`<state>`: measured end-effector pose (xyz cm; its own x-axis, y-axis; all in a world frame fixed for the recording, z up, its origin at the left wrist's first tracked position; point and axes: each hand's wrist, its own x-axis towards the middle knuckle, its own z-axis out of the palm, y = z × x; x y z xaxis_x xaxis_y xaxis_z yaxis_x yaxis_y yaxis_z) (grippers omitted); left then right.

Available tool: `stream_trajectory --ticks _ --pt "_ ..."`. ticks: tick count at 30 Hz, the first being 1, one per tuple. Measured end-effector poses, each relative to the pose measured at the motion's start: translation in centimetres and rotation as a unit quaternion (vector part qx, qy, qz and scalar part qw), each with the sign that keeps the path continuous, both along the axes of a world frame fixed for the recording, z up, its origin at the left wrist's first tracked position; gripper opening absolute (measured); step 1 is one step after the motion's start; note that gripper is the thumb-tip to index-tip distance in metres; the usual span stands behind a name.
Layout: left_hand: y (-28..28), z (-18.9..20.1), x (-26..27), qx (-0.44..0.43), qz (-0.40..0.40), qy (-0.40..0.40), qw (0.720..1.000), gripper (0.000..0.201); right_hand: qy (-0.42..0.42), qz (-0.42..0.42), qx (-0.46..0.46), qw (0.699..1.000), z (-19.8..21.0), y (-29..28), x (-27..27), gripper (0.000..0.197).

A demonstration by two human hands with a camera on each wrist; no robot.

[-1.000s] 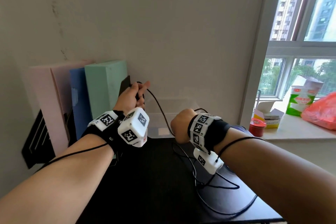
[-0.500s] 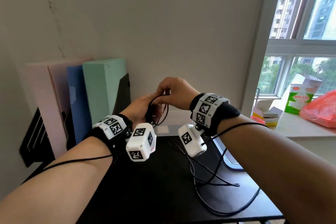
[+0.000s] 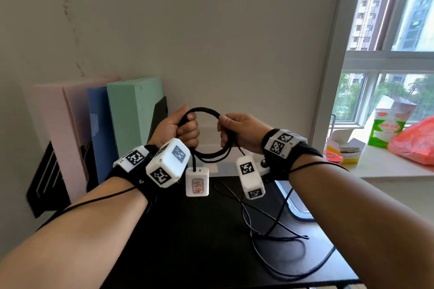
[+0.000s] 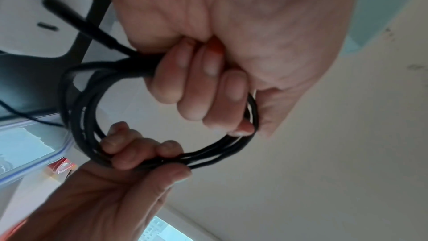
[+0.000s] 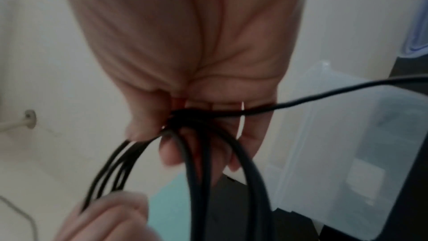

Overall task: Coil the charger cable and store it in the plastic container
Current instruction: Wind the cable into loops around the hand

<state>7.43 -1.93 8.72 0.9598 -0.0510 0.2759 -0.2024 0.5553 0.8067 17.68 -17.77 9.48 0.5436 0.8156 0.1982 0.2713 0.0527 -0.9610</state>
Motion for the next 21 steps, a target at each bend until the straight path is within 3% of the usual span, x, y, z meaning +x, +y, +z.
stream_trajectory --ticks 8,11,13,16,19,21 --pt "0.6 0.8 0.1 -0.033 0.064 -0.002 0.997 0.037 -0.085 -0.04 -0.097 0.991 -1.1 -0.4 0.4 0.032" --pt "1.6 1.8 -0.2 -0.077 0.133 0.013 0.988 0.063 -0.166 -0.048 -0.167 0.971 -3.1 -1.4 1.7 0.027" --pt "2.5 2.4 -0.5 -0.113 0.155 0.007 0.981 0.07 -0.213 -0.061 -0.224 0.949 -4.4 -2.3 2.9 0.03" --pt "3.8 2.8 -0.9 -0.133 0.191 -0.003 0.973 0.073 -0.156 -0.104 -0.264 0.946 -5.9 -3.7 4.4 0.036" --pt "4.4 2.6 -1.0 -0.131 0.217 0.006 0.967 0.064 -0.017 -0.146 -0.215 0.966 -5.9 -4.6 4.7 0.031" --pt "4.3 2.3 -0.8 -0.133 0.221 0.015 0.966 0.054 0.013 -0.147 -0.198 0.969 -5.6 -4.1 4.2 0.023"
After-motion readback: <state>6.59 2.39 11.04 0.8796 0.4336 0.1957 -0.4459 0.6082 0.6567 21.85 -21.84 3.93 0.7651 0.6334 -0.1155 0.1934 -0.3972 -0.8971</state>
